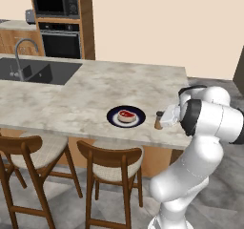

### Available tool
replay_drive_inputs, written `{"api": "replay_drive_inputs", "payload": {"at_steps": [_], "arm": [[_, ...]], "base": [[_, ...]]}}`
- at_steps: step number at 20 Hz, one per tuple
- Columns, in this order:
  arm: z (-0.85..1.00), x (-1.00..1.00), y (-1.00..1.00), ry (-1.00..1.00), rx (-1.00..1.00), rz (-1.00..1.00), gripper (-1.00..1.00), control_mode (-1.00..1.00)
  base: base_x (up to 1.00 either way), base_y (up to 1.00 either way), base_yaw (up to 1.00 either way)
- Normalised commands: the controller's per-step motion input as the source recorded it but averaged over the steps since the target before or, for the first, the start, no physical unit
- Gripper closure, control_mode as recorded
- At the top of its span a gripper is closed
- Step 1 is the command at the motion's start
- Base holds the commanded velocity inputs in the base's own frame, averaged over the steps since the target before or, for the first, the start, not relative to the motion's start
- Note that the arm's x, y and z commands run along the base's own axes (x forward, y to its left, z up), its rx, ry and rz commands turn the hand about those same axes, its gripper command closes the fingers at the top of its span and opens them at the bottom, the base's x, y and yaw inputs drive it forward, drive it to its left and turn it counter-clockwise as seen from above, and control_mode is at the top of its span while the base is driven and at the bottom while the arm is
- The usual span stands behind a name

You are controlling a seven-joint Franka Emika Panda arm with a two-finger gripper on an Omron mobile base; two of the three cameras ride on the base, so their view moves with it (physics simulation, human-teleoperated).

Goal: Retrieve the shaker from the cabinet and place it next the steak on a plate on the dining table.

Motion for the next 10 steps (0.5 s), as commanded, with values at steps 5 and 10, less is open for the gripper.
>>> {"api": "replay_drive_inputs", "payload": {"at_steps": [5,10], "arm": [[-0.28,0.21,0.00,0.00,0.00,0.00,1.00,-1.00],[-0.27,0.24,0.00,0.00,0.00,0.00,1.00,-1.00]], "base": [[0.00,0.00,0.00],[0.00,0.00,0.00]]}}
